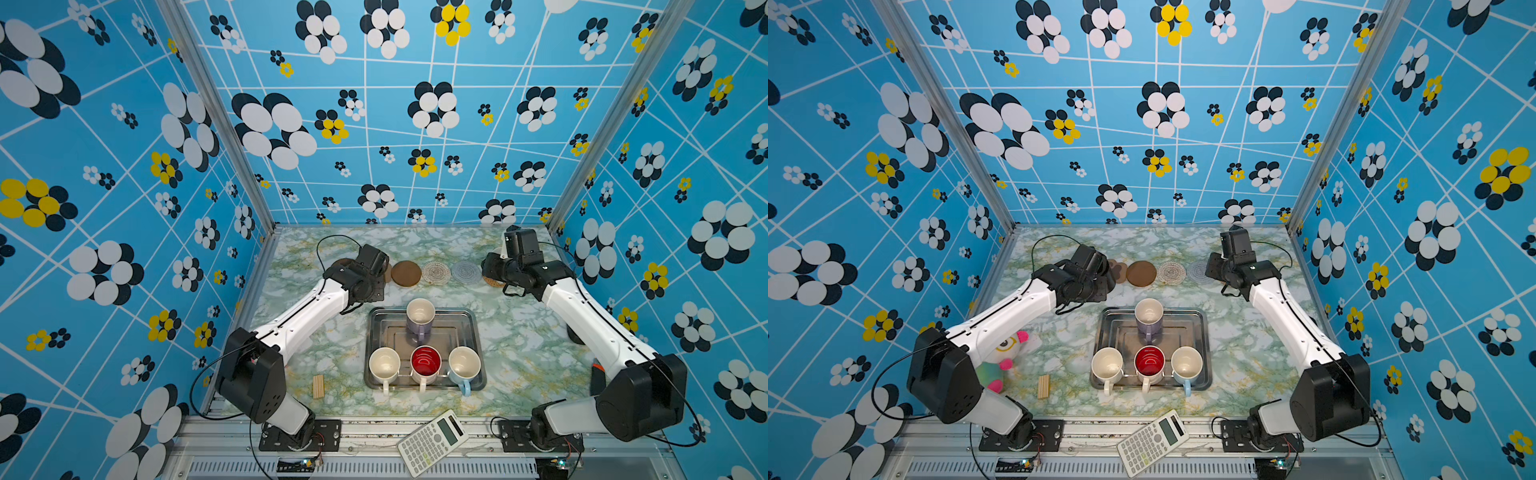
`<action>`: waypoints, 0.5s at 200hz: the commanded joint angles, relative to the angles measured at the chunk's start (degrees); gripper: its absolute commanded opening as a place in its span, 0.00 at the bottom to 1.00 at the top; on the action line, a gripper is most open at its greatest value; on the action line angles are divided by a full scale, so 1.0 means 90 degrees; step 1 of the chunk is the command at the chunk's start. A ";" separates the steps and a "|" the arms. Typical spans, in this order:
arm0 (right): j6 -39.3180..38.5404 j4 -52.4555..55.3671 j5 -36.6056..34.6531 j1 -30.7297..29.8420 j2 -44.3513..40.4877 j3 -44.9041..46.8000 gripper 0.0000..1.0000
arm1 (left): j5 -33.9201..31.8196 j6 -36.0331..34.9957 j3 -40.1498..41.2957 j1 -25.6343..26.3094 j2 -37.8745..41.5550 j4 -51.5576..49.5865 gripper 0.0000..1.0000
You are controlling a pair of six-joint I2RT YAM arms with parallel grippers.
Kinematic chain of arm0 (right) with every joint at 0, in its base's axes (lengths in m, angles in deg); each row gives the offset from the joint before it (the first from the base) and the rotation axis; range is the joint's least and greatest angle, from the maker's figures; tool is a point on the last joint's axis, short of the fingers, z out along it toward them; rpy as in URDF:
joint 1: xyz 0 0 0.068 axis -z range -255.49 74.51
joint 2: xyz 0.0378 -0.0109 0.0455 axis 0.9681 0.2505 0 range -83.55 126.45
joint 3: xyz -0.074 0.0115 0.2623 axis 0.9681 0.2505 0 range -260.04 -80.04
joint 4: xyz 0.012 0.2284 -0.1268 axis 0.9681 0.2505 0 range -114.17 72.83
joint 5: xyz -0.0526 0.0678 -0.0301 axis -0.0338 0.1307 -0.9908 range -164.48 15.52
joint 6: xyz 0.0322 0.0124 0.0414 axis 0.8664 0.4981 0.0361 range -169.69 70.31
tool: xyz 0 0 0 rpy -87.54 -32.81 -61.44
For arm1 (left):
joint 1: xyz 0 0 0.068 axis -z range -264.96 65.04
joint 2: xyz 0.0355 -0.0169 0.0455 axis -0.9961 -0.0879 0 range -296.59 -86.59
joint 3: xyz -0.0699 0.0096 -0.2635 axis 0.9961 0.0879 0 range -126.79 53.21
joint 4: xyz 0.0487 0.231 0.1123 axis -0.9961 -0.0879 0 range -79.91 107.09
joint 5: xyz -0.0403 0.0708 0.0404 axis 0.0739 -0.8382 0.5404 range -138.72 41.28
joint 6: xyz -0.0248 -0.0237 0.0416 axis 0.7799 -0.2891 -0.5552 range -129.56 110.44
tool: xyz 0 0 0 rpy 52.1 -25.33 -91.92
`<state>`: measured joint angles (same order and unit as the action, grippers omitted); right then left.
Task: Place cups on coasters
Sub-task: Place the cup on the coaster.
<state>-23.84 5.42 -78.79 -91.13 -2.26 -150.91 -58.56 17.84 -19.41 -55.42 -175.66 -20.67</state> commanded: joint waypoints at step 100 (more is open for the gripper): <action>0.0126 -0.0103 0.0162 -0.0051 0.0149 -0.0092 0.46 | -0.0049 -0.0486 -0.1190 -0.0983 -0.1147 0.0704 0.00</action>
<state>-23.45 5.18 -78.18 -91.13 -1.60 -150.89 -58.54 14.82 -26.36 -62.70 -184.74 -18.64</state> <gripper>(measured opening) 0.459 0.194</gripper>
